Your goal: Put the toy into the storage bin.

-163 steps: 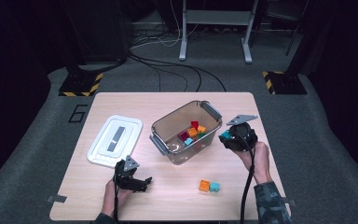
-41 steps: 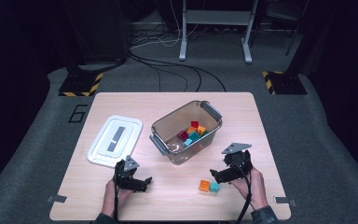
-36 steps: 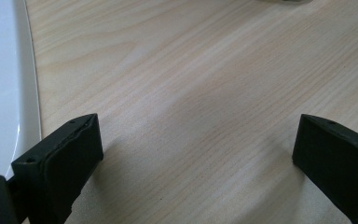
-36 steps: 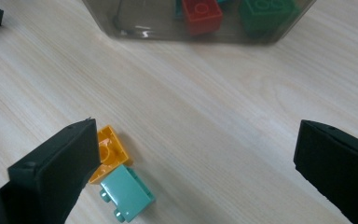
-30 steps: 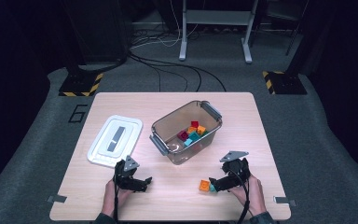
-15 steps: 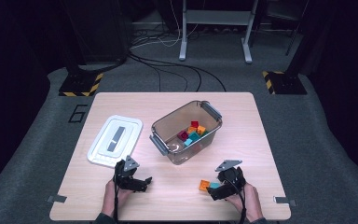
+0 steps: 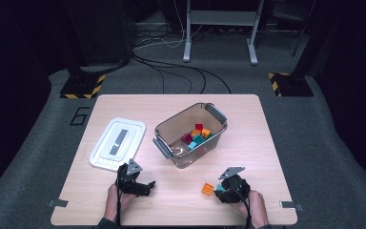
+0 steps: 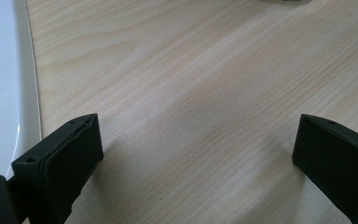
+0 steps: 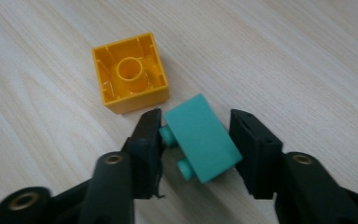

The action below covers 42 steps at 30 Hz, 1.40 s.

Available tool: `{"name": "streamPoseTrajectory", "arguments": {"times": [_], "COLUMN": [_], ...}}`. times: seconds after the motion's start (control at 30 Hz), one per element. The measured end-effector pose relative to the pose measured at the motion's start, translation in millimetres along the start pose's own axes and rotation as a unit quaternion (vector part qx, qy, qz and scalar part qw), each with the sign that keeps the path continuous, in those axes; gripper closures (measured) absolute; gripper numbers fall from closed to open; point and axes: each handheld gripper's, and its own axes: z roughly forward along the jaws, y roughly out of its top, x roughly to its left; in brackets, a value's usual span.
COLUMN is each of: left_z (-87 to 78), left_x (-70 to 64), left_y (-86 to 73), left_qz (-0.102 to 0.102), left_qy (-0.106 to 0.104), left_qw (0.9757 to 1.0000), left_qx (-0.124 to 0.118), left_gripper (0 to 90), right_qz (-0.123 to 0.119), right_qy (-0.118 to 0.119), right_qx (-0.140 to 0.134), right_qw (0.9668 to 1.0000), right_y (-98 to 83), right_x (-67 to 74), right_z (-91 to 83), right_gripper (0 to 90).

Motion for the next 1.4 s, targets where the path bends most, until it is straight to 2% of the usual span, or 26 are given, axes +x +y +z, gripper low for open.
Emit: {"name": "streamPoseTrajectory", "arguments": {"times": [0.17,0.5,0.9,1.17,1.4], "left_z": [0.1,0.2,0.0,0.0,-0.3], "left_x": [0.2,-0.2,0.0,0.6,0.9], "left_y": [0.1,0.0,0.0,0.2,0.4], "left_qz": [0.001,-0.001,0.0,0.004,0.006], "left_qy": [0.001,0.0,0.0,0.001,0.002], "left_qw": [1.0,1.0,1.0,1.0,1.0], "left_qx": [-0.001,-0.001,0.0,0.0,0.003], "left_gripper": [1.4,1.4,1.4,1.4,1.4], "right_qz": [-0.001,0.015,0.009,0.012,0.002], "right_qy": [-0.003,-0.016,-0.036,-0.053,-0.068], "right_qx": [0.001,-0.016,-0.04,-0.056,-0.065], "right_qw": [1.0,0.9996,0.9985,0.9969,0.9956], "right_y": [0.0,5.5,29.9,44.9,58.3], "right_x": [-2.2,-10.9,-24.9,-34.9,-41.1], "right_z": [-0.9,-7.9,-25.9,-44.0,-57.4], "right_gripper": [57.5,57.8,57.9,57.9,58.0]}}
